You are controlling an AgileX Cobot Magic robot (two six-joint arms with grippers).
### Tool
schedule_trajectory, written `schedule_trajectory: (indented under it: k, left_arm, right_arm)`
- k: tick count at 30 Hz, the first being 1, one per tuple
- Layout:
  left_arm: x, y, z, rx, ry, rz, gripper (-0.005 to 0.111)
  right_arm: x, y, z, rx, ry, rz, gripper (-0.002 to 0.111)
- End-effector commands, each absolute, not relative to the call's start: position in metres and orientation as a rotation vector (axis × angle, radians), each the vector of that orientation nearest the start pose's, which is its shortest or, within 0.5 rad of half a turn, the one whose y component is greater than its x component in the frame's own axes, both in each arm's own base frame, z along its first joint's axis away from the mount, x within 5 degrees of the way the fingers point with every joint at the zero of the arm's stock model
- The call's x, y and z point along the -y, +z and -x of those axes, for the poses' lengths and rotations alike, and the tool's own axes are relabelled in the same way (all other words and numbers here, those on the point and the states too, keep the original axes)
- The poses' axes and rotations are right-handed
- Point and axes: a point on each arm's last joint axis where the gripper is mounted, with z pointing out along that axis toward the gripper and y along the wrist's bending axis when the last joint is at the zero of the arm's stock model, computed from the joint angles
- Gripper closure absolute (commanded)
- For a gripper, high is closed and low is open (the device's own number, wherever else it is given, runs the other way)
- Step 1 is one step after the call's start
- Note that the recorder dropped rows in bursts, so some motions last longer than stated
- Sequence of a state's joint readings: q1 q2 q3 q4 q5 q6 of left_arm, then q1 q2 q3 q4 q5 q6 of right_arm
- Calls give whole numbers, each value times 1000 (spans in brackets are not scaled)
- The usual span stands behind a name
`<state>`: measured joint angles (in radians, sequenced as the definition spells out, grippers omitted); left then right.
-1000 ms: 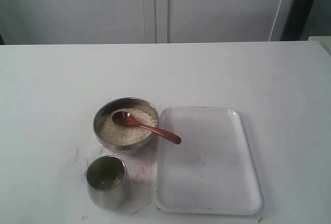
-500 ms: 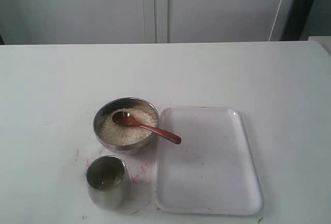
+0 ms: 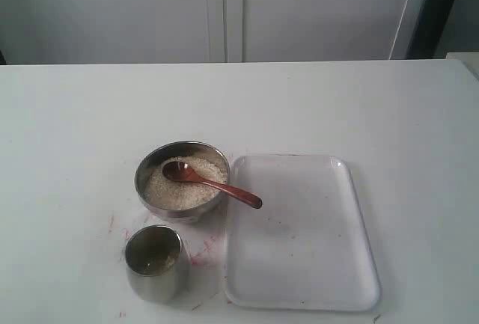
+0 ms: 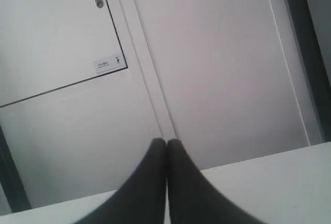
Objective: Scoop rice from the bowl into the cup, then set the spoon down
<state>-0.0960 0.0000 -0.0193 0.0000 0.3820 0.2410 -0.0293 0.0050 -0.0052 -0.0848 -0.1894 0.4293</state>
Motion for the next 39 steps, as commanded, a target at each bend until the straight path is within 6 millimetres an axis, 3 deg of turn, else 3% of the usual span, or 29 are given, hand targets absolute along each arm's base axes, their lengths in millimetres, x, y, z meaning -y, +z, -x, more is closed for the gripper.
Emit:
schedule_trajectory:
  k: [1,5,10,13,18,20,22,24,29,35,39]
  left_arm:
    - [5,178,-51,-1882,83,-318,92]
    - [5,178,-51,-1882,83,-318,92]
    - [5,178,-51,-1882,83,-318,92]
    - [5,178,-51,-1882,83,-318,92]
    - [5,178,-51,-1882,83,-318,92]
    - [5,178,-51,-1882,83,-318,92]
    - [5,178,-51,-1882,83,-318,92]
    - [5,178,-51,-1882,83,-318,92]
    - [5,178,-51,-1882,83,-318,92]
    - [5,178,-51,-1882,83,-318,92]
    - [5,178,-51,-1882,83,-318,92]
  right_arm:
    - [0,230,-53,-1266,397,-319,108]
    - [1,230,-53,-1326,446,-395,108]
    - [3,265,-47,-1514,375,-454,108]
    - [5,292,-59,-1686,276,-428,108]
    - [-1,337,-103,-2011,115,-140,108]
    - [-16,367,-153,-2225,191,175,108]
    - [-25,377,-180,-2291,335,256,108]
    - [-38,375,-216,-2353,526,411,108]
    - [-57,364,-258,-2460,569,528,108]
    - [-111,360,-277,-2596,304,779,108]
    - [-152,342,-296,-2628,185,946,108]
